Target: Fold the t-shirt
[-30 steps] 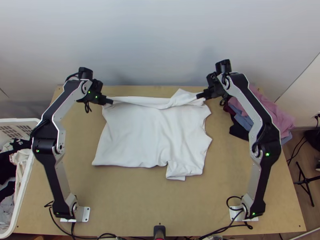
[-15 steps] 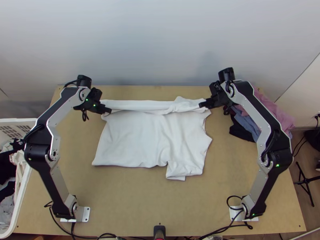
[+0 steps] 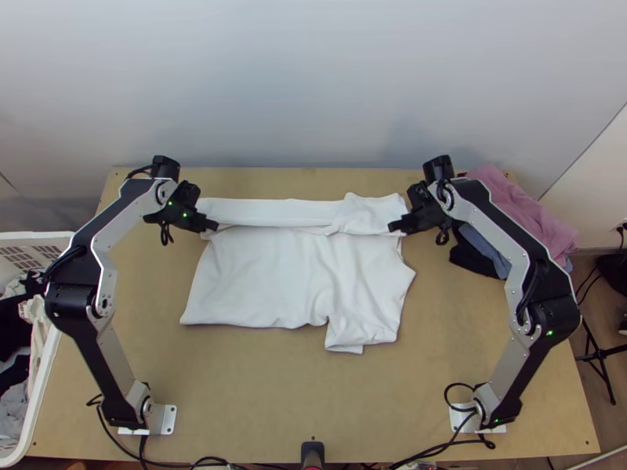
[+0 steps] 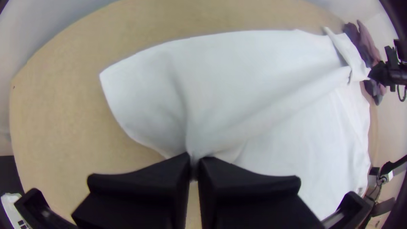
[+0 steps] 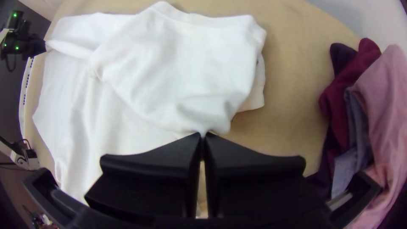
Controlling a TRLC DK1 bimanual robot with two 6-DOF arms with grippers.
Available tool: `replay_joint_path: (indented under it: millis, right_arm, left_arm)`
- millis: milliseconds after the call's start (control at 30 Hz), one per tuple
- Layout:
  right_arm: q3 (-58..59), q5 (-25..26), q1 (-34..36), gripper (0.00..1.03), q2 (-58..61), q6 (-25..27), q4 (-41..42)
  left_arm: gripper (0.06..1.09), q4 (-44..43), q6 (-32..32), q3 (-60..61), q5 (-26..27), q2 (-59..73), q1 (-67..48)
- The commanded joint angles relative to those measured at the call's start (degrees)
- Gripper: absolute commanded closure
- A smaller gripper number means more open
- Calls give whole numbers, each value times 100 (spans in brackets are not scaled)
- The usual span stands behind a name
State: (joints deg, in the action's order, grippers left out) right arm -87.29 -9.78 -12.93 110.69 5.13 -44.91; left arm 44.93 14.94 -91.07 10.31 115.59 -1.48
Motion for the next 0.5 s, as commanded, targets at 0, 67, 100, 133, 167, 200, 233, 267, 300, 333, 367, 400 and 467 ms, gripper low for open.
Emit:
replay_joint_path:
  millis: [0, 67, 100, 133, 167, 200, 233, 267, 300, 333, 367, 400, 467]
  right_arm:
    - [449, 3, 36, 86, -4, -3, 281]
    - [449, -6, 80, 68, -4, -12, 281]
    - [449, -6, 106, 58, 5, -12, 254]
    - [449, -6, 124, 48, 5, -12, 237]
    - [449, -6, 124, 41, 5, 15, 201]
    - [449, -6, 124, 32, 5, 41, 166]
    - [432, -6, 124, 20, 5, 50, 87]
    - [414, -6, 115, 11, -4, 76, -1]
    - [405, 3, 106, 4, -13, 120, -97]
    - [405, 3, 98, 3, -39, 164, -141]
    - [414, 3, 89, 3, -92, 173, -168]
    - [414, 3, 89, 3, -145, 182, -185]
    - [423, -6, 89, 3, -268, 164, -247]
  left_arm:
    - [29, 130, 246, 177, -11, 69, -178]
    - [10, 139, 246, 186, -11, 16, -186]
    - [10, 130, 238, 186, -2, -37, -186]
    - [10, 122, 176, 177, -2, -89, -169]
    - [10, 122, 141, 151, 7, -133, -134]
    - [10, 122, 114, 142, 24, -168, -90]
    - [10, 122, 123, 133, 24, -186, -55]
    - [10, 130, 158, 115, 24, -204, -2]
    - [10, 130, 211, 98, 15, -230, 51]
    - [10, 122, 238, 63, -2, -256, 130]
    - [10, 139, 273, -8, -2, -300, 235]
    - [10, 148, 281, -95, -2, -335, 350]
    - [10, 157, 378, -254, -2, -379, 543]
